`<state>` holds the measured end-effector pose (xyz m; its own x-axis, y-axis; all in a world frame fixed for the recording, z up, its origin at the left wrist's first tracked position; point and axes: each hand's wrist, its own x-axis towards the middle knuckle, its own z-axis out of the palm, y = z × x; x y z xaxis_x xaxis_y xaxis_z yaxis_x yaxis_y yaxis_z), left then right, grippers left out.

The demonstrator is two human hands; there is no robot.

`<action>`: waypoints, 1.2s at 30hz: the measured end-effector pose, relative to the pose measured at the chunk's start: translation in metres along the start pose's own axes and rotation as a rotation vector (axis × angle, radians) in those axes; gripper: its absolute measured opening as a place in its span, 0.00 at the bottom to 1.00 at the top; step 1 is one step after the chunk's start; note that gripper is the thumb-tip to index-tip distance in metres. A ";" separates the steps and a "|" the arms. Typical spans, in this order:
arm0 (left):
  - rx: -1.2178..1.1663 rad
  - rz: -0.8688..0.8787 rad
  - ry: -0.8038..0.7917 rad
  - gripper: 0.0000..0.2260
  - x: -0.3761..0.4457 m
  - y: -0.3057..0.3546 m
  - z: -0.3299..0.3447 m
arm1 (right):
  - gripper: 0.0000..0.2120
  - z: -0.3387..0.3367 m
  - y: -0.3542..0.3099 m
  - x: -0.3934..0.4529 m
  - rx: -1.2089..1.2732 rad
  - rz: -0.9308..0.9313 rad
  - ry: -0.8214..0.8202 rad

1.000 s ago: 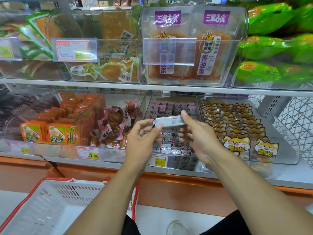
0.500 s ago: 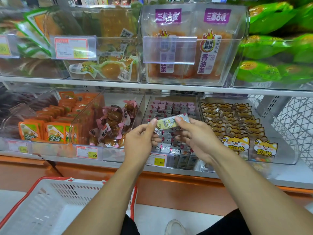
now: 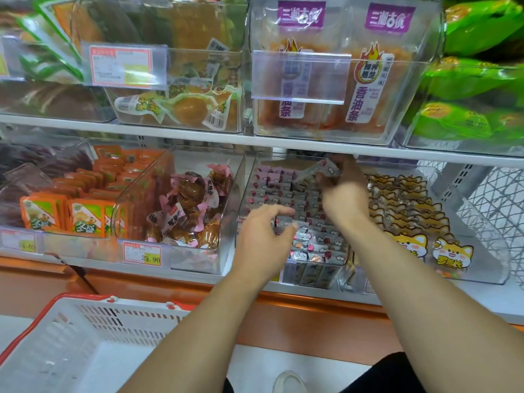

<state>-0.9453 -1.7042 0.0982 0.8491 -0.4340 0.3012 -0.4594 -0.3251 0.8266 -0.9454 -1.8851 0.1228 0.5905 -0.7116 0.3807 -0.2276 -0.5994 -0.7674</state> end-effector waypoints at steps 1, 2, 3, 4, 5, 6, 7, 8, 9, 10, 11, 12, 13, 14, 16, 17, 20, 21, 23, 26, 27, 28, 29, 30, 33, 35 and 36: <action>0.073 0.025 -0.024 0.10 0.001 -0.002 0.002 | 0.21 0.004 0.002 0.008 -0.105 -0.022 -0.034; 0.141 0.049 -0.046 0.12 0.002 -0.003 0.005 | 0.22 0.007 0.002 0.014 -0.166 -0.023 -0.053; 0.200 0.067 -0.068 0.14 0.004 -0.005 0.008 | 0.21 0.011 0.002 0.018 -0.189 -0.016 -0.061; 0.244 0.079 -0.086 0.16 0.005 -0.006 0.010 | 0.21 0.014 0.001 0.021 -0.198 -0.022 -0.063; 0.271 0.082 -0.098 0.17 0.006 -0.008 0.012 | 0.20 0.018 0.000 0.023 -0.208 -0.041 -0.061; 0.289 0.083 -0.104 0.18 0.007 -0.009 0.014 | 0.18 0.021 0.000 0.024 -0.223 -0.064 -0.059; 0.304 0.088 -0.107 0.18 0.009 -0.009 0.015 | 0.17 0.023 -0.001 0.025 -0.236 -0.086 -0.060; 0.316 0.094 -0.106 0.19 0.010 -0.010 0.016 | 0.16 0.025 -0.001 0.025 -0.247 -0.103 -0.074; 0.326 0.100 -0.103 0.19 0.011 -0.010 0.017 | 0.15 0.027 0.000 0.026 -0.258 -0.115 -0.097; 0.336 0.104 -0.100 0.19 0.011 -0.011 0.017 | 0.15 0.029 0.000 0.026 -0.272 -0.121 -0.126; 0.346 0.107 -0.101 0.19 0.011 -0.013 0.018 | 0.16 0.032 0.000 0.025 -0.288 -0.123 -0.156; 0.356 0.108 -0.105 0.19 0.011 -0.014 0.018 | 0.18 0.034 0.000 0.025 -0.308 -0.126 -0.188; 0.361 0.107 -0.110 0.19 0.011 -0.015 0.017 | 0.20 0.036 0.001 0.024 -0.333 -0.131 -0.222; 0.364 0.107 -0.116 0.19 0.011 -0.016 0.017 | 0.21 0.038 0.001 0.024 -0.365 -0.136 -0.254; 0.369 0.117 -0.124 0.18 0.012 -0.017 0.017 | 0.21 0.040 0.003 0.024 -0.447 -0.137 -0.311; 0.372 0.123 -0.125 0.18 0.011 -0.017 0.017 | 0.20 0.040 0.004 0.025 -0.487 -0.141 -0.331; 0.388 0.138 -0.120 0.19 0.011 -0.019 0.017 | 0.16 0.034 0.004 0.035 -0.587 -0.161 -0.315; 0.392 0.141 -0.117 0.19 0.011 -0.019 0.017 | 0.15 0.032 0.002 0.039 -0.629 -0.173 -0.300; 0.398 0.146 -0.112 0.19 0.011 -0.020 0.018 | 0.14 0.028 0.000 0.043 -0.765 -0.238 -0.263; 0.408 0.143 -0.117 0.19 0.009 -0.020 0.020 | 0.15 0.027 0.001 0.042 -0.964 -0.288 -0.291; 0.405 0.140 -0.119 0.19 0.009 -0.020 0.020 | 0.16 0.029 0.002 0.041 -1.004 -0.297 -0.320; 0.403 0.139 -0.122 0.19 0.010 -0.020 0.021 | 0.15 0.031 0.003 0.040 -1.026 -0.304 -0.339; 0.402 0.138 -0.123 0.19 0.010 -0.020 0.021 | 0.15 0.032 0.004 0.041 -1.036 -0.310 -0.343; 0.403 0.138 -0.123 0.19 0.011 -0.020 0.021 | 0.13 0.033 0.003 0.041 -1.042 -0.313 -0.336; 0.400 0.132 -0.132 0.19 0.012 -0.020 0.021 | 0.11 0.035 0.004 0.039 -1.070 -0.318 -0.297; 0.386 0.129 -0.135 0.18 0.012 -0.020 0.020 | 0.09 0.035 0.005 0.038 -1.033 -0.302 -0.271; 0.371 0.127 -0.135 0.18 0.012 -0.020 0.020 | 0.08 0.035 0.005 0.039 -0.995 -0.294 -0.264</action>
<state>-0.9313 -1.7191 0.0754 0.7488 -0.5889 0.3042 -0.6425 -0.5320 0.5516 -0.8969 -1.9031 0.1153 0.8467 -0.4605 0.2665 -0.5079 -0.8487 0.1473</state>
